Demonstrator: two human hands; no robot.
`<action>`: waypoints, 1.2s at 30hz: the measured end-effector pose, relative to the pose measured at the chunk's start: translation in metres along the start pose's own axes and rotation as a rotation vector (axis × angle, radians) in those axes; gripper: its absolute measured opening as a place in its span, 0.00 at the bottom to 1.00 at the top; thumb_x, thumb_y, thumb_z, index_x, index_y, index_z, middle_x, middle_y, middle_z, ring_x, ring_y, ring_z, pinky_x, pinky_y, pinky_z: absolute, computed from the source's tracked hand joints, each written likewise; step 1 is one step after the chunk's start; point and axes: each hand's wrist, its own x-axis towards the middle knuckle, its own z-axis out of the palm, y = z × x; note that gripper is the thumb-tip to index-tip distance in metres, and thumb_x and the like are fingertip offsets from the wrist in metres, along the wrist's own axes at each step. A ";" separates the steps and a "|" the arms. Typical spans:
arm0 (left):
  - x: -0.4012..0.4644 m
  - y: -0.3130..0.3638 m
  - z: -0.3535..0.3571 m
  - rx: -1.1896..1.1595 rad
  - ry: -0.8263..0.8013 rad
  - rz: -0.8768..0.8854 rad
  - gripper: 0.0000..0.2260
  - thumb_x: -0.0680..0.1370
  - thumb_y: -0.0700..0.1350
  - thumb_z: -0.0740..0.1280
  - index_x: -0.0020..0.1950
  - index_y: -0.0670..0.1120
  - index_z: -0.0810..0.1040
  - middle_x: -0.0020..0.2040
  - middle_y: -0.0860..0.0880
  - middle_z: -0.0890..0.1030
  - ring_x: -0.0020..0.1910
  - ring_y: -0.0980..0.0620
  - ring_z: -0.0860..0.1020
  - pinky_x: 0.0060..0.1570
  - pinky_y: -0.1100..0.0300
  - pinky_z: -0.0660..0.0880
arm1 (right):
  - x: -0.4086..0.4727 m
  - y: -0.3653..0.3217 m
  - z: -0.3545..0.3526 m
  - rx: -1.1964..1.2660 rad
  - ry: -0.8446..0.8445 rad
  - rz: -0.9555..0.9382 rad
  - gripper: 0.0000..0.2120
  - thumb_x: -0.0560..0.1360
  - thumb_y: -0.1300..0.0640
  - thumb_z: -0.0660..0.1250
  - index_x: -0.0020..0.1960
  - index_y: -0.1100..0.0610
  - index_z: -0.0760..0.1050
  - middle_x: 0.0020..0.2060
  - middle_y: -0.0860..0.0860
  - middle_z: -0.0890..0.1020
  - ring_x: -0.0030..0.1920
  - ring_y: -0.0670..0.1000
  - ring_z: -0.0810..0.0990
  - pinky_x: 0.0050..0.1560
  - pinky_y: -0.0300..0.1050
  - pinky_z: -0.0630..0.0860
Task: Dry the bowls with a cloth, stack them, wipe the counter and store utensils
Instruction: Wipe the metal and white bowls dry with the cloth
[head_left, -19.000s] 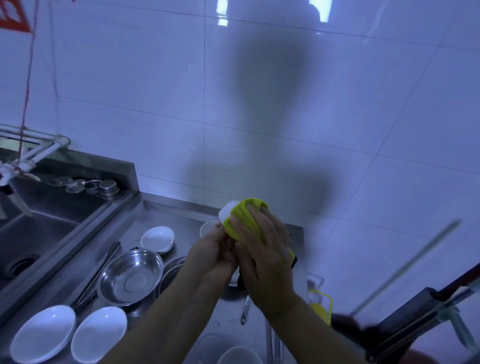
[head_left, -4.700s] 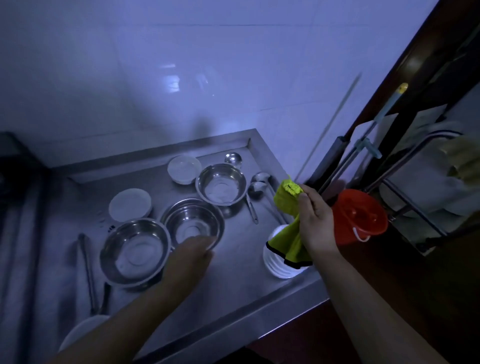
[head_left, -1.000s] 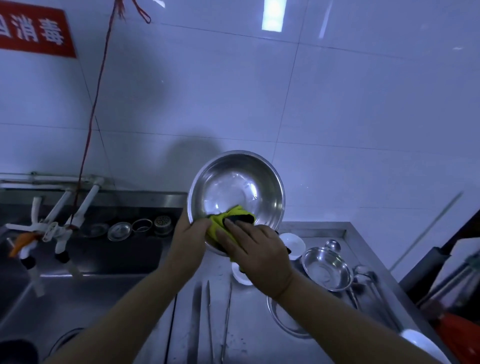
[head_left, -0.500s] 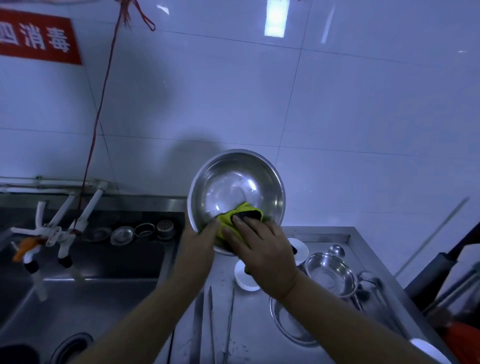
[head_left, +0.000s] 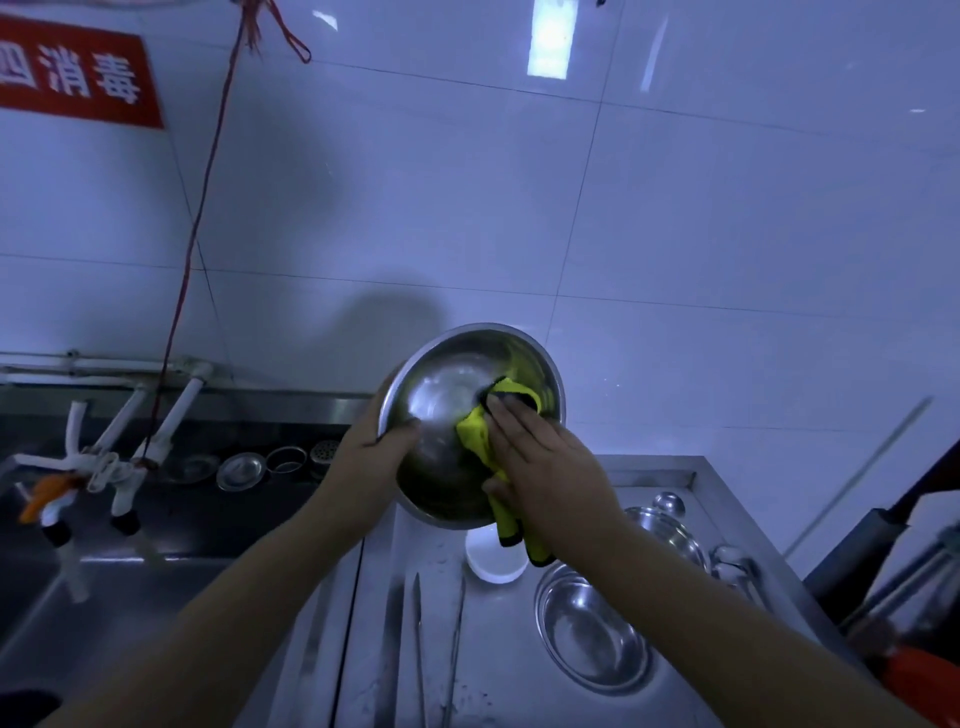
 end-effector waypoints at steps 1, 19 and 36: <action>0.002 0.001 0.000 0.021 -0.034 0.016 0.18 0.73 0.40 0.60 0.59 0.57 0.77 0.50 0.55 0.83 0.49 0.59 0.81 0.44 0.68 0.76 | 0.004 -0.004 0.000 0.026 -0.024 0.055 0.30 0.70 0.44 0.72 0.64 0.62 0.75 0.66 0.55 0.75 0.66 0.55 0.74 0.57 0.48 0.77; 0.008 -0.011 -0.005 0.026 -0.030 -0.052 0.12 0.76 0.47 0.60 0.56 0.53 0.79 0.51 0.54 0.84 0.51 0.57 0.80 0.48 0.67 0.76 | -0.013 -0.019 0.006 0.297 0.030 -0.234 0.05 0.70 0.56 0.70 0.45 0.52 0.83 0.59 0.48 0.81 0.62 0.49 0.77 0.58 0.43 0.72; 0.014 -0.008 0.006 0.047 0.103 -0.268 0.10 0.81 0.45 0.58 0.54 0.49 0.79 0.51 0.41 0.82 0.54 0.40 0.79 0.58 0.44 0.74 | -0.040 -0.037 0.015 0.309 0.205 -0.087 0.09 0.75 0.56 0.67 0.55 0.53 0.80 0.56 0.52 0.82 0.57 0.53 0.80 0.51 0.47 0.75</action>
